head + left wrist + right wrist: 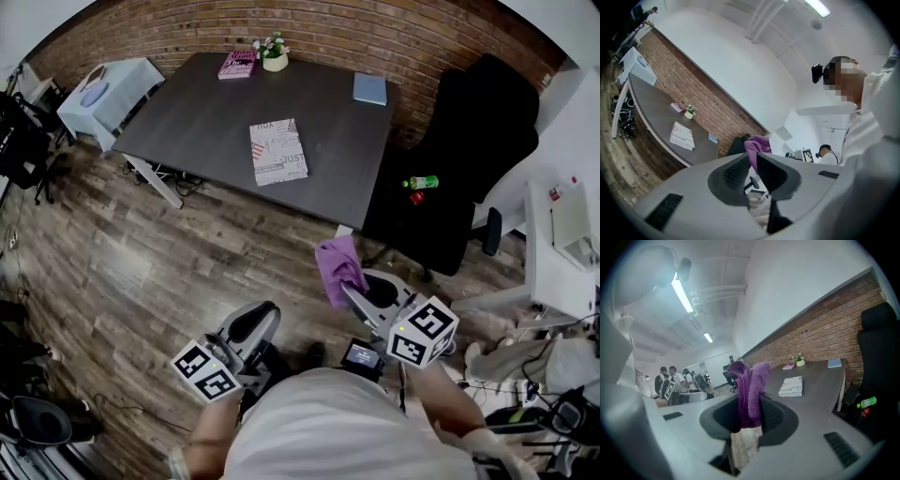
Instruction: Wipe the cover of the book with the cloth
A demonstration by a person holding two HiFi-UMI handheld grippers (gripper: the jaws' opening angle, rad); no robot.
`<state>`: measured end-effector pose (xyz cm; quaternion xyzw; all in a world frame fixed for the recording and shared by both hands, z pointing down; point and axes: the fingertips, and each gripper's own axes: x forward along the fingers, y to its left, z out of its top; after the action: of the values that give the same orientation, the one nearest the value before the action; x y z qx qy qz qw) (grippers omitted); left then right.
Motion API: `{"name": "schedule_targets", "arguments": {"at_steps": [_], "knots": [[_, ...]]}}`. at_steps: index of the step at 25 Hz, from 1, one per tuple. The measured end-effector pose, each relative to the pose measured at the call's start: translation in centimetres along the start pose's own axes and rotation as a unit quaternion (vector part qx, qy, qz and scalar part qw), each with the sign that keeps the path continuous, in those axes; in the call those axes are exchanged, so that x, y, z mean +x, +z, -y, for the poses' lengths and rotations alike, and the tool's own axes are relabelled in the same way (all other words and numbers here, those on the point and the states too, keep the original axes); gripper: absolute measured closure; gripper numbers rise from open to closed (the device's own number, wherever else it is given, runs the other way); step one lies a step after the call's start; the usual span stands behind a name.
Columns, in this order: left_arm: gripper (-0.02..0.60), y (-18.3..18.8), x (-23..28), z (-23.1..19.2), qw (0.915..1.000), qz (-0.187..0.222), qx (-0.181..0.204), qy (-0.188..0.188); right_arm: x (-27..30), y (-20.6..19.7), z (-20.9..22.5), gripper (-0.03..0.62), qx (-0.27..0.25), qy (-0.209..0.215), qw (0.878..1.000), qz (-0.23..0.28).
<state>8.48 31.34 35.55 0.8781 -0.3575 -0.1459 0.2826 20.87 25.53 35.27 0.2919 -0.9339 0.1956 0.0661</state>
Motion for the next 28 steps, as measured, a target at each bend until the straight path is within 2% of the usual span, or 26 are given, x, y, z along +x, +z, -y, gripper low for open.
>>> {"name": "schedule_targets", "arguments": {"at_steps": [8,14,21,28], "knots": [[0.518,1.5,0.3,-3.4,0.9999,-0.008,0.005,0.009,4.2,0.2,1.6,0.493,-0.005,-0.003,1.0,-0.02],[0.518,4.3,1.8,-9.5,0.9996,-0.026,-0.001,-0.005,10.1,1.0,3.5,0.494,-0.01,-0.022,0.999,-0.032],[0.518,9.8,3.1,-17.5,0.9985,-0.052,0.006,-0.018,17.8,4.2,5.8,0.494,-0.017,-0.055,0.998,-0.04],[0.518,13.2,3.6,-23.1,0.9966,-0.073,0.005,-0.039,22.8,6.2,7.6,0.494,-0.031,-0.095,0.994,-0.049]]}}
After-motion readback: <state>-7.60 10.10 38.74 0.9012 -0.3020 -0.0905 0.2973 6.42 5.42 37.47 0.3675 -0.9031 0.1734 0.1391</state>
